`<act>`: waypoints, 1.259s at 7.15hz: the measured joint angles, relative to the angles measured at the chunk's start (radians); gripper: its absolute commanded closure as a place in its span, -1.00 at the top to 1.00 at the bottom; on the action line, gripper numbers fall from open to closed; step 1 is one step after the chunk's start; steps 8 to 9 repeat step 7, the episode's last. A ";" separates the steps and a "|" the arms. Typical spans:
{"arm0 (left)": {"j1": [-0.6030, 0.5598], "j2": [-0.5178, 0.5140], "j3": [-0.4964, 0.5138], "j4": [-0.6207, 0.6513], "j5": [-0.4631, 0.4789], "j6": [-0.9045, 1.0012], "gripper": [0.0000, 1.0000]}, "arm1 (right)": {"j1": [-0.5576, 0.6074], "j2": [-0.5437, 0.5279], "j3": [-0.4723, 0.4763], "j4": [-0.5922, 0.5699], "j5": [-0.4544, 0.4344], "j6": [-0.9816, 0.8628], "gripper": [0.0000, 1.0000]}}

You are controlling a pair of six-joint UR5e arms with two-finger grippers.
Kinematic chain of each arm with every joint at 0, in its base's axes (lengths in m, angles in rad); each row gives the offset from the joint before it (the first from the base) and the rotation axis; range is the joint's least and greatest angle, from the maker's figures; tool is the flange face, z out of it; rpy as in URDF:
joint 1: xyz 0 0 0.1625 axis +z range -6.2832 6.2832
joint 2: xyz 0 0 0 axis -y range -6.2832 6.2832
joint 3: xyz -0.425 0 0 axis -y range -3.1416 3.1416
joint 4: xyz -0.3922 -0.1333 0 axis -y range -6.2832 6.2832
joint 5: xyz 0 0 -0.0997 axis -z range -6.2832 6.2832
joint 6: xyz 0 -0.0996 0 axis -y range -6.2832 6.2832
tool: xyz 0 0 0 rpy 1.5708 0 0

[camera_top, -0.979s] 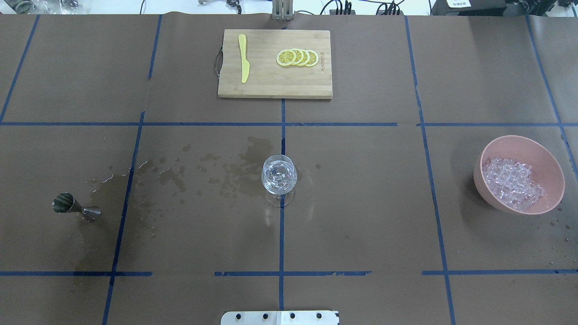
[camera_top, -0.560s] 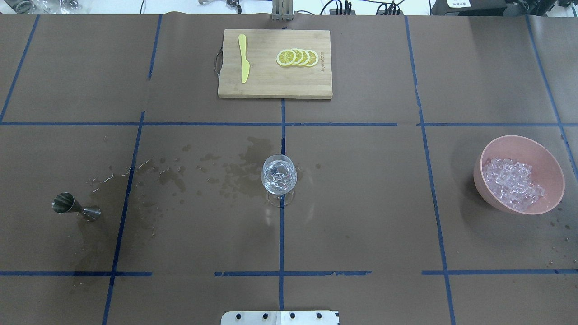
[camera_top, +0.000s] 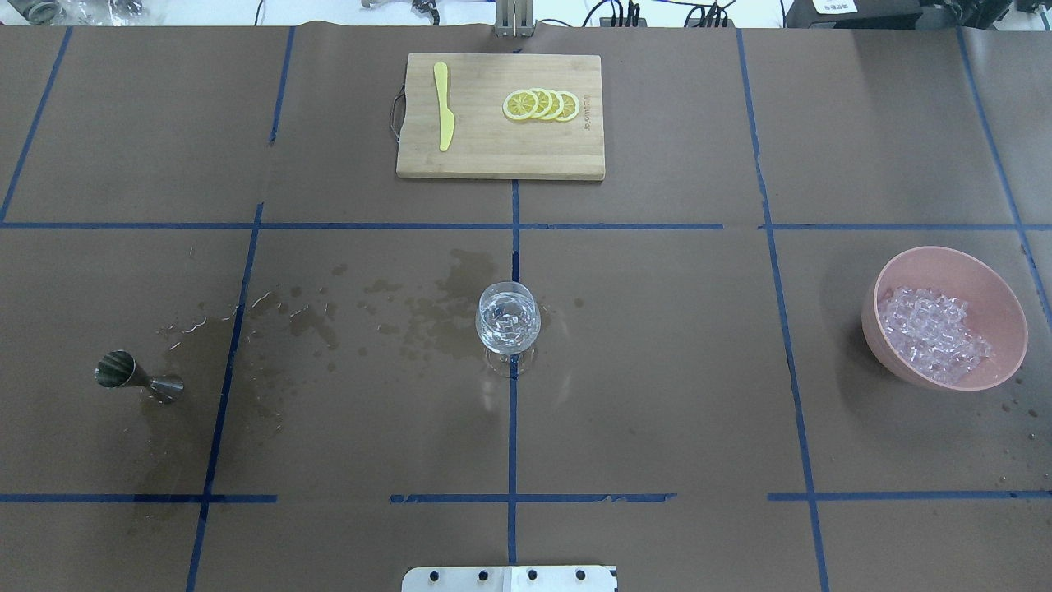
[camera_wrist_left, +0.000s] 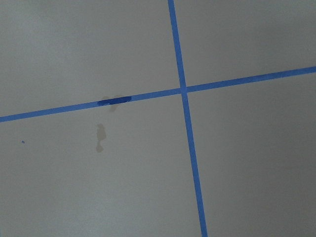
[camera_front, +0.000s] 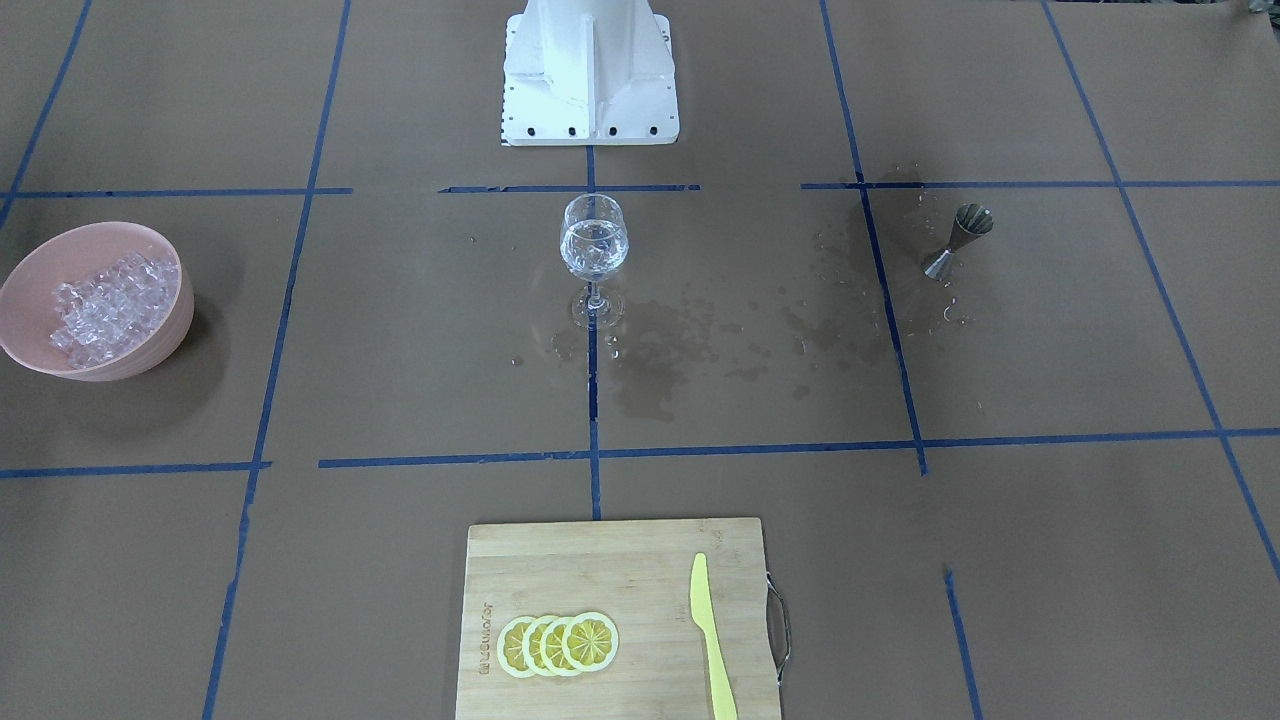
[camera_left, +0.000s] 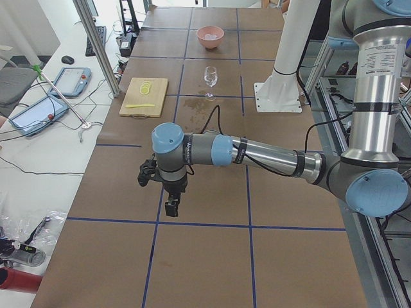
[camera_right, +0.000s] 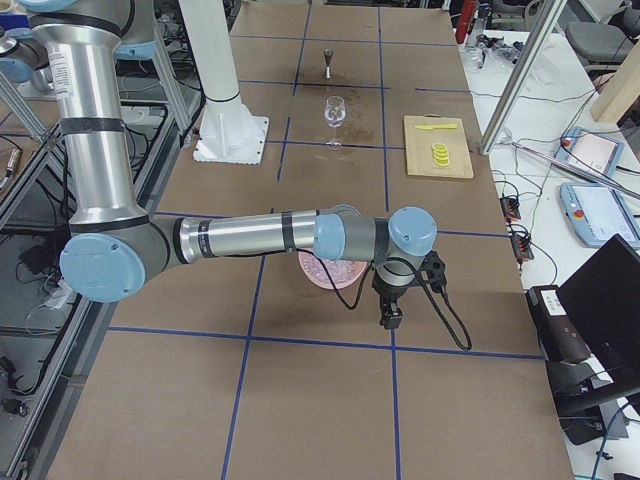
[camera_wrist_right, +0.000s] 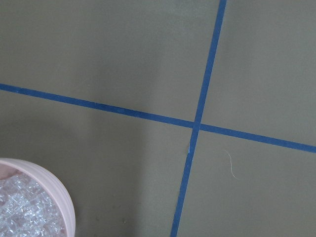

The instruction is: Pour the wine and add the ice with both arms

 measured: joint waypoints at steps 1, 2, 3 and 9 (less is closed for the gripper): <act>0.000 0.000 0.002 -0.001 -0.001 -0.002 1.00 | -0.001 0.000 0.000 0.003 0.000 0.000 1.00; 0.000 0.000 0.005 -0.002 -0.002 -0.005 1.00 | -0.001 0.000 0.001 0.005 0.001 0.001 1.00; 0.000 -0.002 0.003 -0.002 -0.002 -0.006 1.00 | -0.001 0.000 0.003 0.006 0.001 0.001 1.00; -0.001 -0.032 -0.007 0.000 -0.002 -0.009 1.00 | -0.002 0.001 0.005 0.007 0.001 0.003 1.00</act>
